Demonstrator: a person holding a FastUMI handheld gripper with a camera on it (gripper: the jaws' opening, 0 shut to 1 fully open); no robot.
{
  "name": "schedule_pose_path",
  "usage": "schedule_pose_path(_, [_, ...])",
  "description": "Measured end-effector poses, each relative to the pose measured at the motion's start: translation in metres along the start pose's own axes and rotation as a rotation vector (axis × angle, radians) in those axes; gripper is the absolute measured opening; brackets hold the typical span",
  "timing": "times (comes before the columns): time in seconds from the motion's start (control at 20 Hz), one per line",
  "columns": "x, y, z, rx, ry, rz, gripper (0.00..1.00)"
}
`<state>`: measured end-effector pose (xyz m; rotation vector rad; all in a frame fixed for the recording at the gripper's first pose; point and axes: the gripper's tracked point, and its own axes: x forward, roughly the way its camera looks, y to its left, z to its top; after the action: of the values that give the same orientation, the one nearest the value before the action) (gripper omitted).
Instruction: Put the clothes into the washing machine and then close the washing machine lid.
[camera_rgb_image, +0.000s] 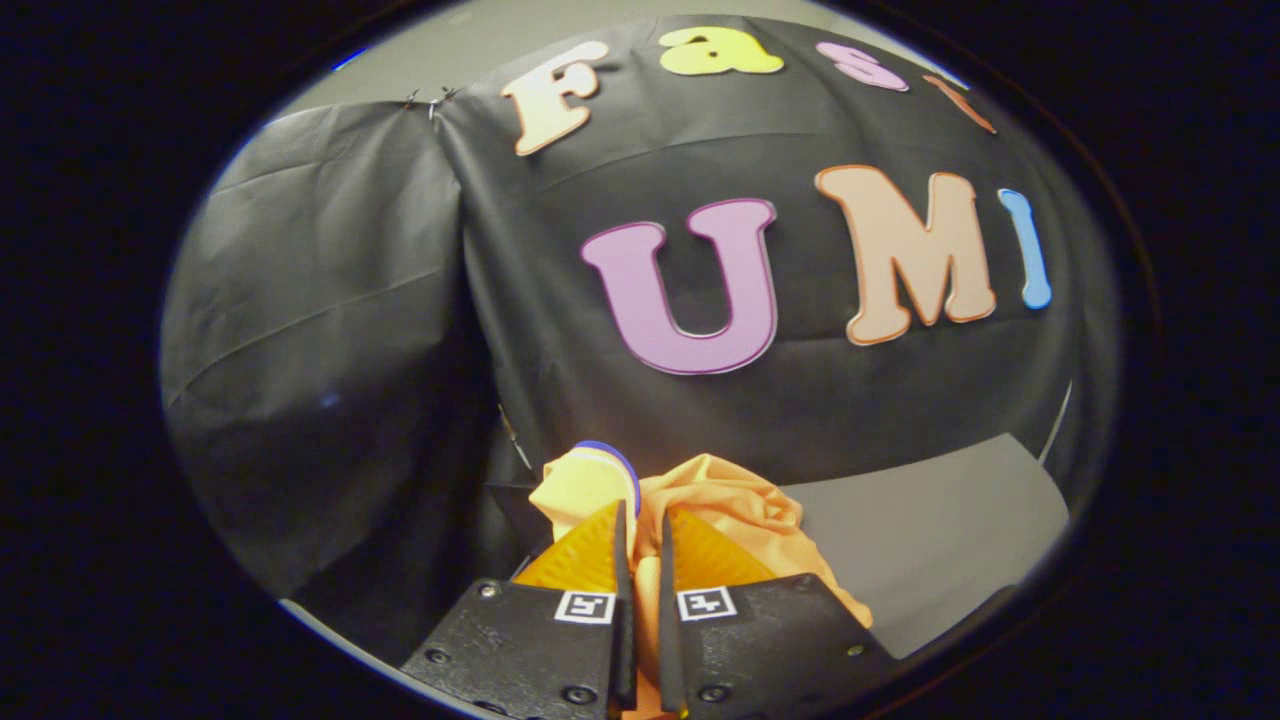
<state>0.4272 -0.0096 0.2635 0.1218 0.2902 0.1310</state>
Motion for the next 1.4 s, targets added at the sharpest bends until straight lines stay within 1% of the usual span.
schedule_pose_path(0.15, [0.030, 0.033, -0.013, 0.007, 0.029, 0.047, 0.09])
schedule_pose_path(0.3, [0.061, 0.060, -0.028, 0.040, 0.056, 0.097, 0.09])
schedule_pose_path(0.45, [0.089, 0.079, -0.051, 0.044, 0.078, 0.119, 0.09])
schedule_pose_path(0.65, [0.117, 0.095, -0.066, 0.023, 0.049, 0.107, 0.09])
schedule_pose_path(0.8, [0.132, 0.101, -0.083, 0.003, 0.055, 0.100, 0.09])
schedule_pose_path(0.9, [0.143, 0.104, -0.089, 0.031, 0.053, 0.103, 0.09])
schedule_pose_path(1.0, [0.153, 0.104, -0.110, 0.054, 0.081, 0.105, 0.09])
schedule_pose_path(1.1, [0.161, 0.101, -0.127, 0.050, 0.112, 0.095, 0.09])
schedule_pose_path(1.2, [0.166, 0.100, -0.134, 0.046, 0.118, 0.087, 0.09])
schedule_pose_path(1.25, [0.167, 0.099, -0.136, 0.038, 0.123, 0.081, 0.10])
schedule_pose_path(1.4, [0.169, 0.091, -0.143, 0.005, 0.118, 0.039, 0.18])
